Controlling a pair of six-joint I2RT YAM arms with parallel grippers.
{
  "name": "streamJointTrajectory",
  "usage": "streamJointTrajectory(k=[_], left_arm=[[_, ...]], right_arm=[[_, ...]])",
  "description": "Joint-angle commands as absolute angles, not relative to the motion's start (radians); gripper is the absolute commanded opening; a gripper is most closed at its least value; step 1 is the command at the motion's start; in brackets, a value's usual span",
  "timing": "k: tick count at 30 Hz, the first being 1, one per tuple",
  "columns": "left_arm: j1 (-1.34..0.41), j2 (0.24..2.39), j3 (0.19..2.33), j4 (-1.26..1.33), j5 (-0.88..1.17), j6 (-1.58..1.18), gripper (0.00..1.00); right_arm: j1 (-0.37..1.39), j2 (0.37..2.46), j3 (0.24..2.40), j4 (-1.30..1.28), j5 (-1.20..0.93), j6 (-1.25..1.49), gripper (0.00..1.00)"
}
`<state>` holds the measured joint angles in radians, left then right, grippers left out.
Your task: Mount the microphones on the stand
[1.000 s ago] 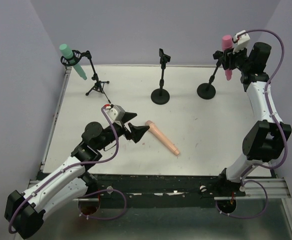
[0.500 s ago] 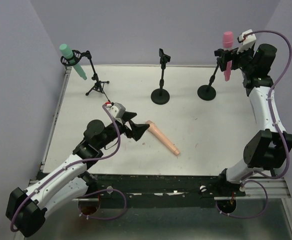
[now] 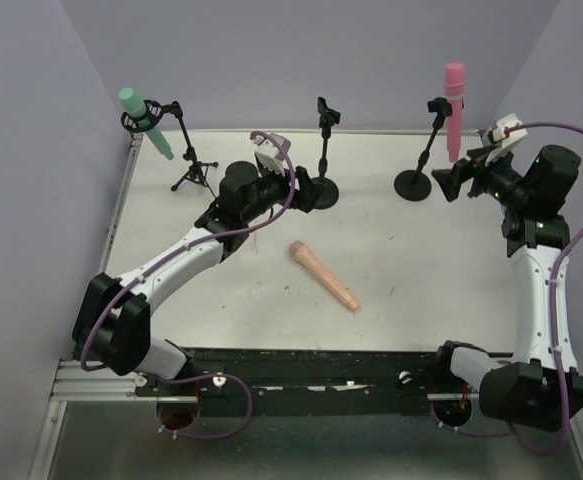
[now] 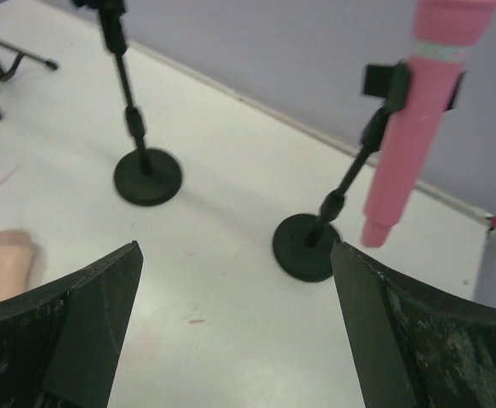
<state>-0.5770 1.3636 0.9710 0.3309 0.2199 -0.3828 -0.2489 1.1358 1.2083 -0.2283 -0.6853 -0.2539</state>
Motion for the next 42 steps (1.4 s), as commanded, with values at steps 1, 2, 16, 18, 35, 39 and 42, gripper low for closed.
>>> streamJointTrajectory(k=[1, 2, 16, 18, 35, 39, 42], left_arm=[[-0.563, 1.532, 1.129, 0.299, 0.216, -0.315, 0.98], [-0.557, 1.569, 1.164, 0.293, 0.235, -0.304, 0.98], [-0.456, 1.243, 0.839, 0.14, 0.253, -0.572, 0.98], [-0.457, 1.149, 0.777, 0.036, 0.227, -0.659, 0.98], [-0.457, 0.856, 0.555, -0.078, 0.09, -0.818, 0.98], [-0.459, 0.867, 0.555, -0.08, 0.095, -0.83, 0.98], [-0.459, 0.861, 0.552, -0.081, 0.095, -0.833, 0.98]], right_arm=[[-0.253, 1.06, 1.071, -0.426, -0.921, -0.362, 1.0], [-0.252, 1.045, 1.039, -0.443, -0.978, -0.389, 1.0], [0.107, 1.307, 0.969, -0.018, -0.803, -0.248, 1.0], [0.149, 1.382, 0.972, 0.188, -0.676, -0.113, 1.0], [0.364, 1.867, 1.23, 0.67, -0.264, 0.104, 0.95], [0.37, 1.934, 1.298, 0.683, -0.238, 0.081, 0.79], [0.371, 1.98, 1.342, 0.689, -0.244, 0.064, 0.64]])
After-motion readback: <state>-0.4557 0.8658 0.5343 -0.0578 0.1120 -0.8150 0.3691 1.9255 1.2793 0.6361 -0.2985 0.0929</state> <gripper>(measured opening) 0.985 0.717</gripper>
